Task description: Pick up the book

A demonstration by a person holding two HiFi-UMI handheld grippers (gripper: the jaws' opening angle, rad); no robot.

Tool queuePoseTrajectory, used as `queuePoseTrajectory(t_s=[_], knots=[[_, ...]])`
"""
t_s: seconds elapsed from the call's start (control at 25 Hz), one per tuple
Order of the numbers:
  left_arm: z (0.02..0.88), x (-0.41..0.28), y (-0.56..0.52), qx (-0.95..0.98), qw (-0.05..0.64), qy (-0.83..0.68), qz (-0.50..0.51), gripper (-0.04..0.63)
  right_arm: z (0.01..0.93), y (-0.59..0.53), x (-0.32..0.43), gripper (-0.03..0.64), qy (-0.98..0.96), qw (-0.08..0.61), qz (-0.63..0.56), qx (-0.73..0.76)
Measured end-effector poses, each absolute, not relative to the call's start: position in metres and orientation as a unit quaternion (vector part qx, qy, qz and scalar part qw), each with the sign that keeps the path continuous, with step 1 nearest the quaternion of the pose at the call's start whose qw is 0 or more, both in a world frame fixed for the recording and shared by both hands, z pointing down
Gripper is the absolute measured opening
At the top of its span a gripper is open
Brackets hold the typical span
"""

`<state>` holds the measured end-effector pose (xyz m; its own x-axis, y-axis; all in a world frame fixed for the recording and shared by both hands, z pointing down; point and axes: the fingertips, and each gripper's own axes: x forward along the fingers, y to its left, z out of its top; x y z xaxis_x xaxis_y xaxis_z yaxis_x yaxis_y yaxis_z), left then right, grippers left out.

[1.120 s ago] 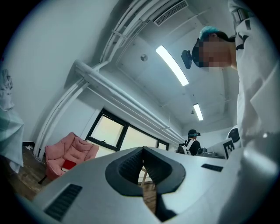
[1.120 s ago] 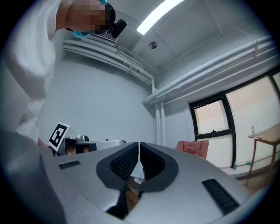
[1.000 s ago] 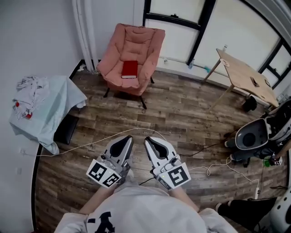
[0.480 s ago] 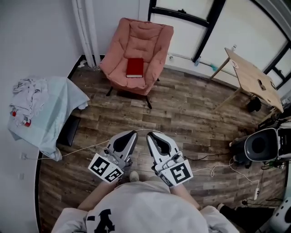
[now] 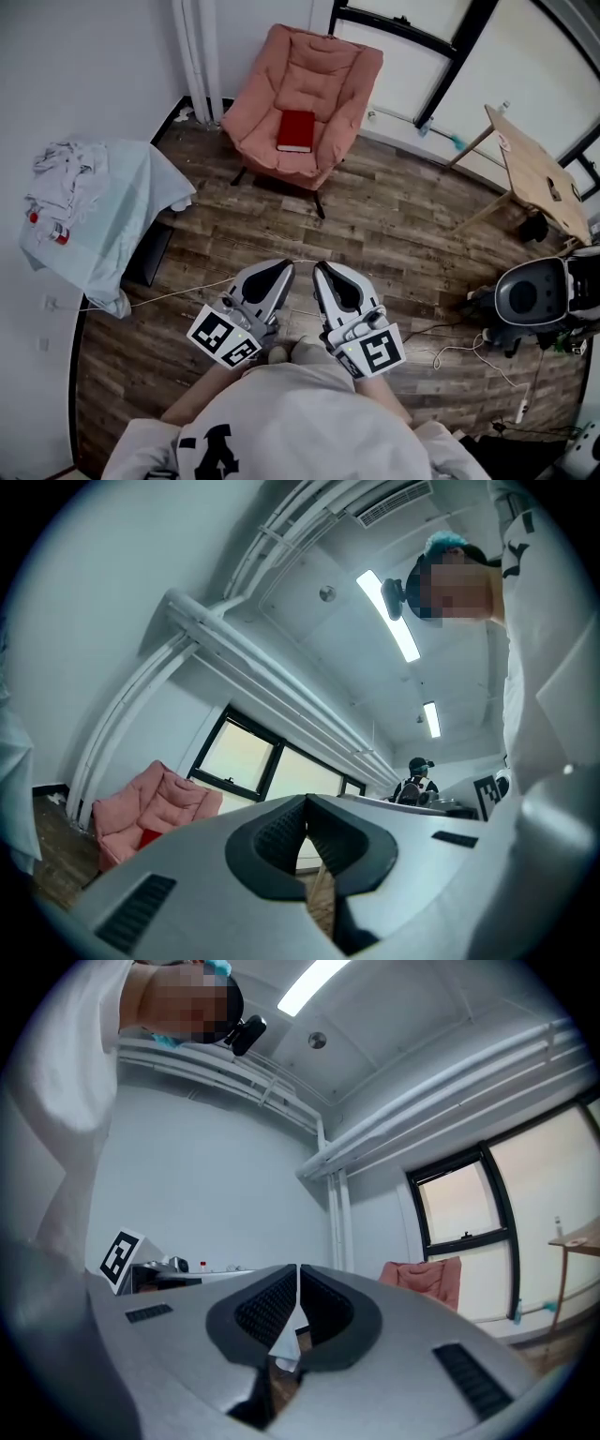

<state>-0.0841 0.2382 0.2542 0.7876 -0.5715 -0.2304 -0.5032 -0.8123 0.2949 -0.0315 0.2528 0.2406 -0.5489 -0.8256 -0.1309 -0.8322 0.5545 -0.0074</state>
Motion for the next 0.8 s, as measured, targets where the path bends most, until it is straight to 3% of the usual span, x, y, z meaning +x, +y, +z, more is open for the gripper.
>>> queuePoseTrajectory(t_s=[0.8], knots=[[0.271,-0.070,0.138,0.937,0.112,-0.294,-0.154,0.003,0.256,0.156,-0.021,0.034,0.883,0.054,0.031,-0.466]])
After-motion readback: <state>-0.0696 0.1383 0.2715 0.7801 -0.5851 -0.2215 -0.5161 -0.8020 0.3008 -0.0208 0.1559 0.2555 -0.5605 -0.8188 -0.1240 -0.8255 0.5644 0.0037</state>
